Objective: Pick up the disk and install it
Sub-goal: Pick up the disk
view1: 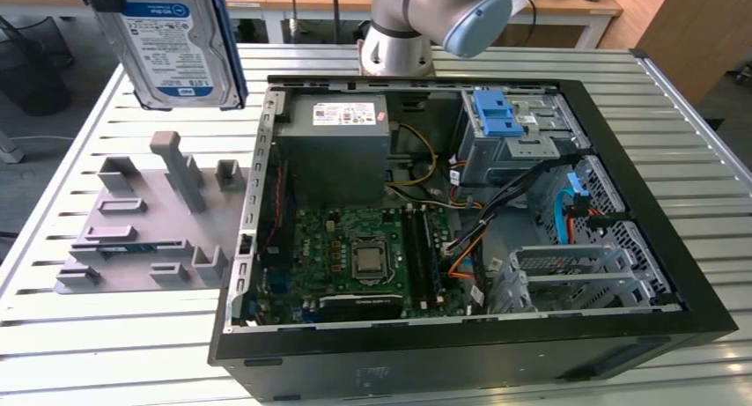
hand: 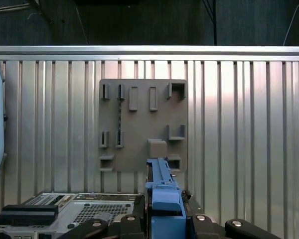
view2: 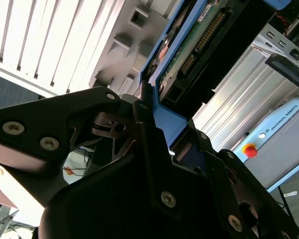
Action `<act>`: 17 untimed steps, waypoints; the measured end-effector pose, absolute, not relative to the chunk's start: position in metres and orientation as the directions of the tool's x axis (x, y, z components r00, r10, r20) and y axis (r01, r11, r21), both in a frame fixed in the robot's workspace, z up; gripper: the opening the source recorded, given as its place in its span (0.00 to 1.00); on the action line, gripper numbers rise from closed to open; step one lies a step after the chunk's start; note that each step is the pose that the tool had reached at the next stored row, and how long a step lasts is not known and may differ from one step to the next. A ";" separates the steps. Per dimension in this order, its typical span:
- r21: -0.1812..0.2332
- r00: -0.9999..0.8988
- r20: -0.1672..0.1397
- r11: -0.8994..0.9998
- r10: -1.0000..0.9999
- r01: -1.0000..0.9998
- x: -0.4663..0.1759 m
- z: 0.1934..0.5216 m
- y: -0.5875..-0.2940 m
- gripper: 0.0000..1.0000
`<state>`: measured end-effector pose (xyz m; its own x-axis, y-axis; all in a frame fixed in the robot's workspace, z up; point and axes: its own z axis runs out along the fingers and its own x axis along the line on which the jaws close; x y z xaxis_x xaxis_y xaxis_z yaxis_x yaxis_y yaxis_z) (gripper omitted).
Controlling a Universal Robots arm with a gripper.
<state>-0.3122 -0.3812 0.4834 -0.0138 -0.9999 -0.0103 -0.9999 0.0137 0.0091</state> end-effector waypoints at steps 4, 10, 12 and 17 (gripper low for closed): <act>0.009 -0.014 -0.010 0.014 -1.000 -1.000 -0.307 0.483 -0.384 0.36; 0.009 -0.014 -0.010 0.014 -1.000 -1.000 -0.300 0.483 -0.387 0.36; 0.009 -0.014 -0.010 0.014 -1.000 -1.000 -0.297 0.483 -0.388 0.36; 0.009 -0.014 -0.010 0.014 -1.000 -1.000 -0.291 0.483 -0.390 0.36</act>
